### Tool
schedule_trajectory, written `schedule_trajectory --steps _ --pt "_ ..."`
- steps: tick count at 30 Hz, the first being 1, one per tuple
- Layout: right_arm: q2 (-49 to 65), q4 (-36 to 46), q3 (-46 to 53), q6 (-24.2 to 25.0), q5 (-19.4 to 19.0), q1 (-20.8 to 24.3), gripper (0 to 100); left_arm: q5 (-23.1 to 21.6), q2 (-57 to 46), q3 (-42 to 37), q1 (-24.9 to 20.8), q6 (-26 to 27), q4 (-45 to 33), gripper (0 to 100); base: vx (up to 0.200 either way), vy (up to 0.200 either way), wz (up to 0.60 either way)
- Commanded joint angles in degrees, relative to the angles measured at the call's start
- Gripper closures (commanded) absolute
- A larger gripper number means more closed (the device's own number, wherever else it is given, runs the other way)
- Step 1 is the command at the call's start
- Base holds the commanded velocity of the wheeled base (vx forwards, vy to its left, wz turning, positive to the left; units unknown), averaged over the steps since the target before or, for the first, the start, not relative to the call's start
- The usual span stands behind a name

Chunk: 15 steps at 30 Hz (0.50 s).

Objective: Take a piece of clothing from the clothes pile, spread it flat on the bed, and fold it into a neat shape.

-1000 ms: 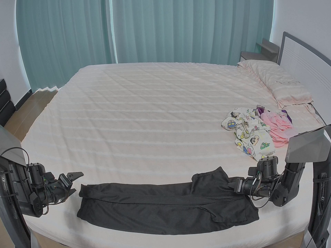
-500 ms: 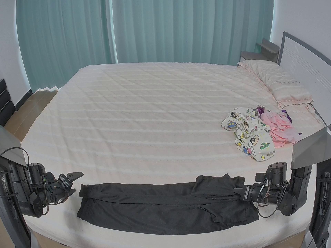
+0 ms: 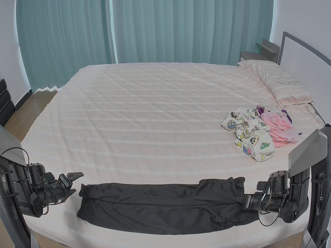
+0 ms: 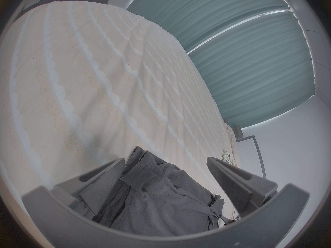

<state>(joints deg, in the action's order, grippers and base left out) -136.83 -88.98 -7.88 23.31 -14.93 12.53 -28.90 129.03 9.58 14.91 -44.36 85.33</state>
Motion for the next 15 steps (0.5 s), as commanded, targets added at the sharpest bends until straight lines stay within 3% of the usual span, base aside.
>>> schedule_trajectory --steps 1,15 --pt "-0.9 -0.7 0.7 0.0 -0.1 0.0 0 0.0 0.1 -0.1 -0.1 0.0 0.0 0 0.000 0.000 0.00" --pt "3.1 -0.2 -8.0 1.5 -0.3 -1.4 0 0.0 0.1 -0.4 0.0 0.0 0.0 0 0.000 0.000 0.00"
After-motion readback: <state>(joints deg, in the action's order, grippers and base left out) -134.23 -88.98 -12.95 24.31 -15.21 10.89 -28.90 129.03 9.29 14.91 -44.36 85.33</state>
